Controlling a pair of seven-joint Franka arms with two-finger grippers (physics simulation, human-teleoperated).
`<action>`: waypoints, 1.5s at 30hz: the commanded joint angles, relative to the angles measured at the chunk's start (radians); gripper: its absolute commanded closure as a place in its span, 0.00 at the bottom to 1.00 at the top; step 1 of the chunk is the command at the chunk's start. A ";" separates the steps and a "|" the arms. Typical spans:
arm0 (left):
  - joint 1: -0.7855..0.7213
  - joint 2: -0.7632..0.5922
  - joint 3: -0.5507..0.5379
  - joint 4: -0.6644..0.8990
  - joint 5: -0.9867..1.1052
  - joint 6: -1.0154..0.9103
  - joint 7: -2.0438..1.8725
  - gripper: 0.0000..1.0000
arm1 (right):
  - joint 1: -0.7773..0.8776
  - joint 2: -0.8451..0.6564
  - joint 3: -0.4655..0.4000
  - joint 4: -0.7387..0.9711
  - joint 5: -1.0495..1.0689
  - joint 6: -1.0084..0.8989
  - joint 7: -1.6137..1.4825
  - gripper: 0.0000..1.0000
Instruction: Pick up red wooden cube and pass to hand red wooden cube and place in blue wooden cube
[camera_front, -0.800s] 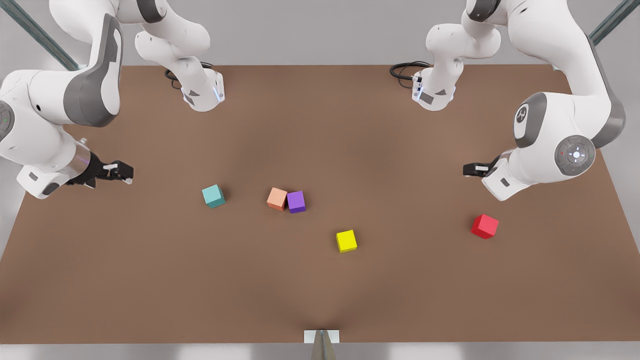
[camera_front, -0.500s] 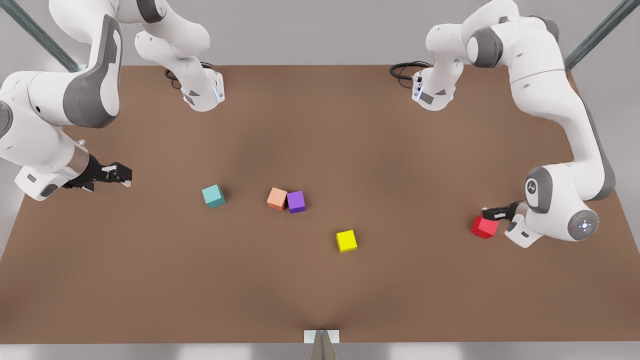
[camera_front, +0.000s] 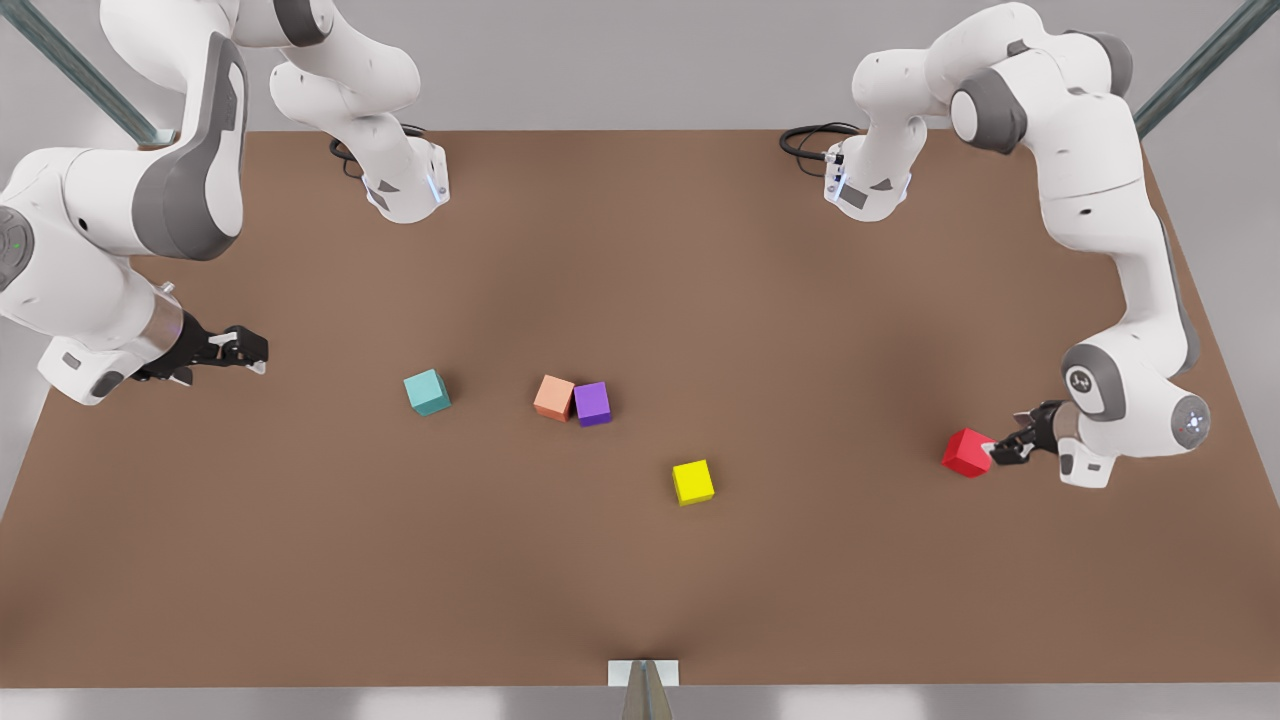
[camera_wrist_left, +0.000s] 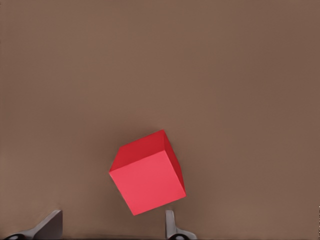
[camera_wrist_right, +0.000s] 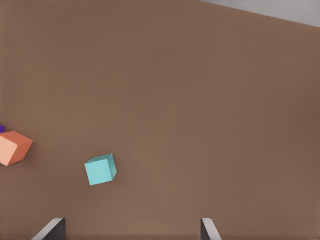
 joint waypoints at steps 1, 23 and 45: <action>-0.002 -0.010 -0.002 -0.022 -0.007 0.053 -0.434 0.00 | 0.000 -0.001 0.000 0.000 0.000 -0.002 -0.022 0.00; -0.016 0.054 -0.043 -0.066 -0.081 0.242 -0.491 0.00 | 0.001 0.007 0.001 -0.008 0.000 -0.019 -0.036 0.00; -0.010 0.137 -0.056 0.090 -0.081 0.170 -0.485 0.47 | 0.006 0.008 0.003 -0.023 0.000 -0.019 -0.036 0.00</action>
